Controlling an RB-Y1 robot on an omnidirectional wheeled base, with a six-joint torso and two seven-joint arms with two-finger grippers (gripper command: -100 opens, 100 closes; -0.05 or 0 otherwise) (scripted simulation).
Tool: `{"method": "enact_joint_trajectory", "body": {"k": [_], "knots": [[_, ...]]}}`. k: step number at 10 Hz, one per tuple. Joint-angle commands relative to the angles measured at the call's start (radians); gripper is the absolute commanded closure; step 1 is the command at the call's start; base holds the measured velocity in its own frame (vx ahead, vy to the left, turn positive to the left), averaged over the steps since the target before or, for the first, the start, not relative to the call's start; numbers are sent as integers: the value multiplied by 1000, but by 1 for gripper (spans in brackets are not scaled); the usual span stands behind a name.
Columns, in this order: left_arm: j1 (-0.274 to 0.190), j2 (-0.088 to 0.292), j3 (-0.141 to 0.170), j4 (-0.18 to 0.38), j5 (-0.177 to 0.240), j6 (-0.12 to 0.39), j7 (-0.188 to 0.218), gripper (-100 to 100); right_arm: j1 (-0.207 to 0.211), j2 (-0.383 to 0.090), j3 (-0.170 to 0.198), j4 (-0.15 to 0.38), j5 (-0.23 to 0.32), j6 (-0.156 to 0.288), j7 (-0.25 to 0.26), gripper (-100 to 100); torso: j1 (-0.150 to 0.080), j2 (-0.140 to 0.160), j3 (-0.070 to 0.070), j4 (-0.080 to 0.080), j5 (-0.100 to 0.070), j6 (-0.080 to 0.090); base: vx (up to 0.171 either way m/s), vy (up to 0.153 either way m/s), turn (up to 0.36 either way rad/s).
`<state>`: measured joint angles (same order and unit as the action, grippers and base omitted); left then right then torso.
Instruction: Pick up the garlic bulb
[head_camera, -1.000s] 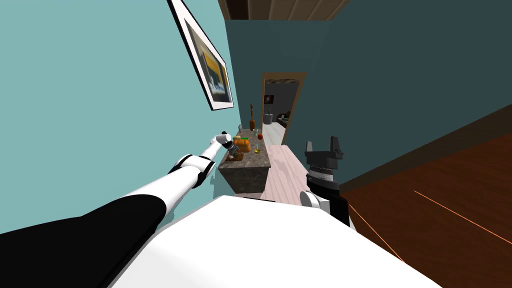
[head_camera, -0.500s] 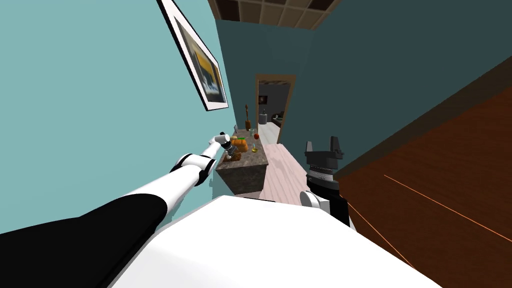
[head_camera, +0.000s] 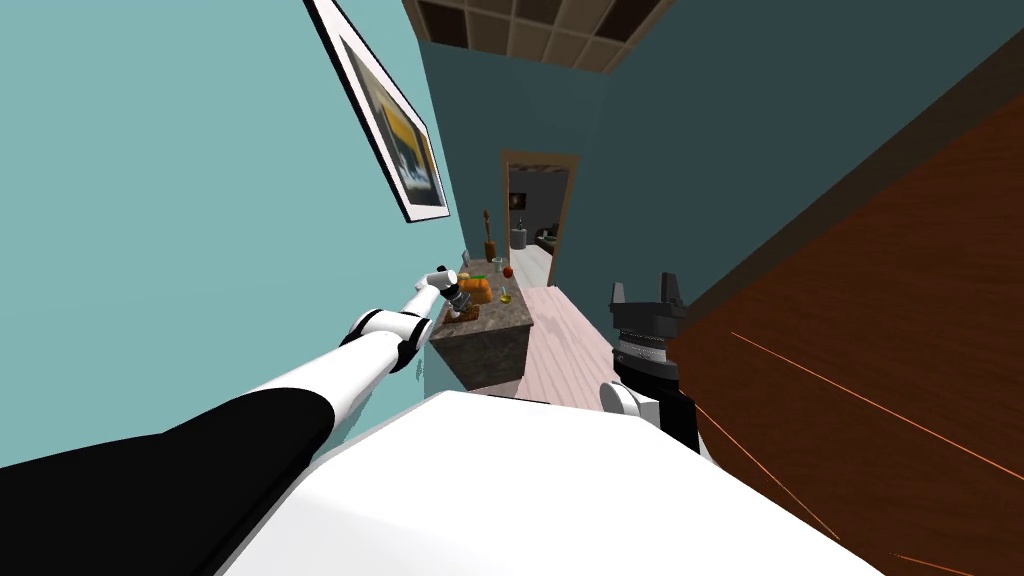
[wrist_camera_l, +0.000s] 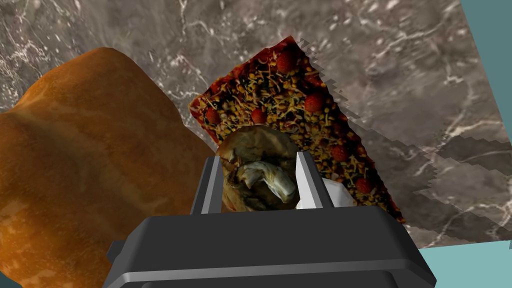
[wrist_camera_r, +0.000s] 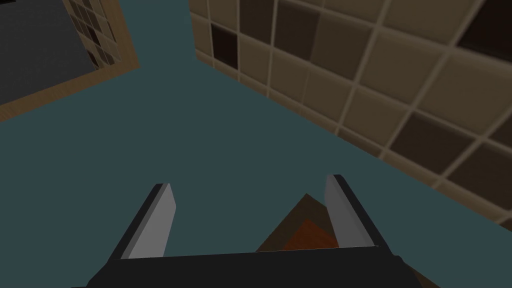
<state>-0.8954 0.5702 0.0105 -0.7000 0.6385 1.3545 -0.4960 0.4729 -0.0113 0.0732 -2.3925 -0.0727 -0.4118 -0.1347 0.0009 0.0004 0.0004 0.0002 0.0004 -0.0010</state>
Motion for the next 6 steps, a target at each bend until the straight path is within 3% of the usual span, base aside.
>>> {"method": "enact_joint_trajectory", "body": {"k": [1,3,4,5,6], "knots": [[0,0,0,0,0,0,0,100,0,0,0,0,0,0,0,0,0,0,0,0,0,0,0,0,0],[0,0,0,0,0,0,0,100,0,0,0,0,0,0,0,0,0,0,0,0,0,0,0,0,0],[0,0,0,0,0,0,0,0,0,0,0,0,0,0,0,0,0,0,0,0,0,0,0,0,0],[-5,-1,-14,-2,10,-1,0,100,0,0,0,0,0,0,0,0,0,0,0,0,0,0,31,-9,246],[-2,2,-41,-28,35,8,3,100,0,0,0,0,0,0,0,0,0,-1,-1,0,0,-3,71,-39,322]]}}
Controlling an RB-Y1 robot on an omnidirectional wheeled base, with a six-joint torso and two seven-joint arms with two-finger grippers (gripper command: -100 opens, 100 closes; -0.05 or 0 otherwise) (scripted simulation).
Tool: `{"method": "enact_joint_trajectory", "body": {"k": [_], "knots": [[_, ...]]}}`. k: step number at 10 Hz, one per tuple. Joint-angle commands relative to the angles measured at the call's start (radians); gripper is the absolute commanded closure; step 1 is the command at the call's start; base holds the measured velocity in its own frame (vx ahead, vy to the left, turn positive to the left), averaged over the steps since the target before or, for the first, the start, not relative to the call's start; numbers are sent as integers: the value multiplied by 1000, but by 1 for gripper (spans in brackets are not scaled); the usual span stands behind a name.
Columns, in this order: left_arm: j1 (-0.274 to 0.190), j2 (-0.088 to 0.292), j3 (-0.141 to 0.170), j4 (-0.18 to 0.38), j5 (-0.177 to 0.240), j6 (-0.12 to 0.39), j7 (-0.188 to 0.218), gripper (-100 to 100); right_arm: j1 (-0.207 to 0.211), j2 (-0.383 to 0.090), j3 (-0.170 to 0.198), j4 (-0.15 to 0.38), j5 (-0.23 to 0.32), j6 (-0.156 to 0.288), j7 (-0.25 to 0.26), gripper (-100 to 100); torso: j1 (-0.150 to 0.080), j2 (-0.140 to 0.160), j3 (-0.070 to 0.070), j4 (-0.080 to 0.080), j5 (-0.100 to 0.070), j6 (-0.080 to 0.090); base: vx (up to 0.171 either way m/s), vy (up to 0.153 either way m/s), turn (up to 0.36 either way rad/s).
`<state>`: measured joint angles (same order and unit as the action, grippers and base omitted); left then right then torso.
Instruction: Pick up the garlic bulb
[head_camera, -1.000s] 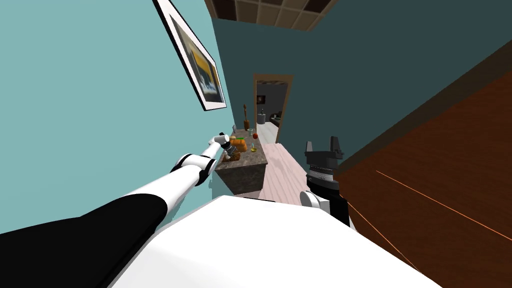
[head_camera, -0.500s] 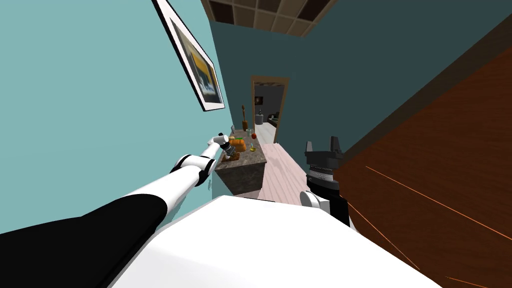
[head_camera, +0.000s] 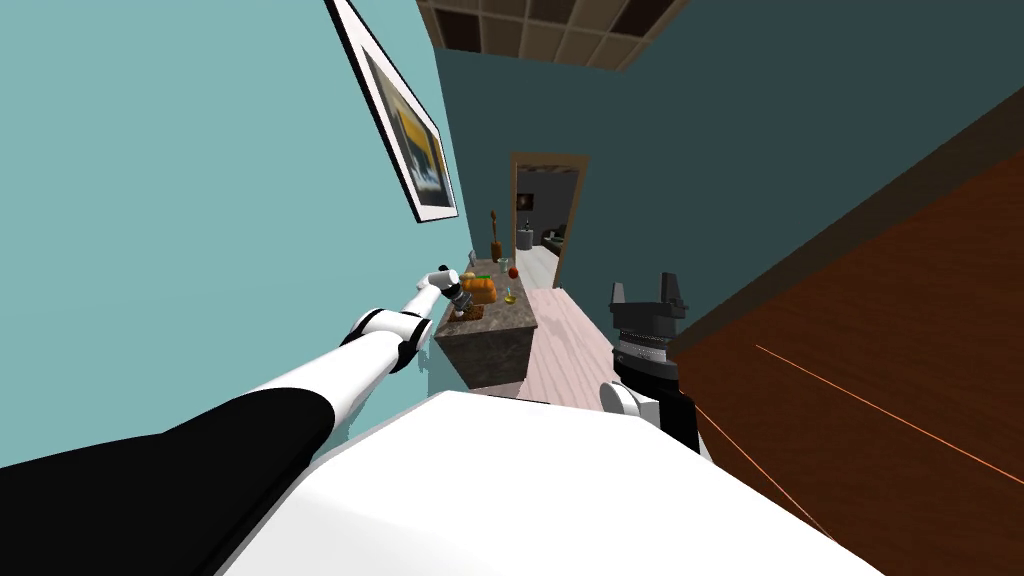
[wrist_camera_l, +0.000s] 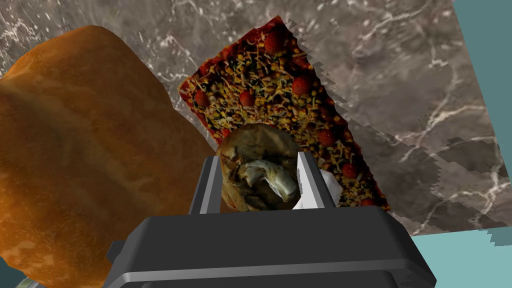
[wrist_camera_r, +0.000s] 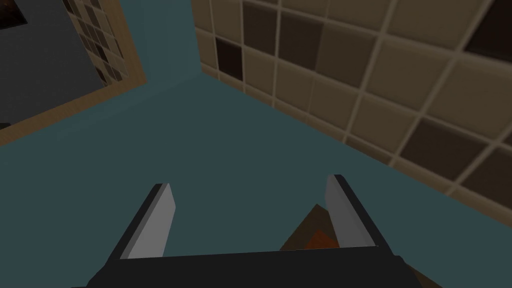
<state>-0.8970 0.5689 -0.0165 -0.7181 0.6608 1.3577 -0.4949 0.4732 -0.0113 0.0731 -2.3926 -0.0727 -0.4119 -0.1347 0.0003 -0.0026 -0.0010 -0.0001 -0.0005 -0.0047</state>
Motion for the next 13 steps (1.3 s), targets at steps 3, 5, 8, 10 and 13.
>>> {"method": "enact_joint_trajectory", "body": {"k": [3,5,8,10,13], "knots": [[4,11,-69,-62,62,23,7,100,0,0,0,0,0,0,0,0,-2,-1,-1,0,0,3,70,-51,161],[10,18,-123,-115,112,42,12,100,0,0,0,0,0,0,0,0,-1,-1,0,0,0,1,85,-44,283],[15,26,-178,-167,162,60,18,100,0,0,0,0,0,0,0,0,-2,1,0,0,0,2,47,-47,163],[18,29,-205,-193,187,69,21,100,0,0,0,0,0,0,0,0,-1,1,1,0,-1,3,42,-44,152],[14,30,-219,-195,199,70,16,0,0,0,0,0,0,0,0,0,-1,2,1,0,-1,3,29,-29,115]]}}
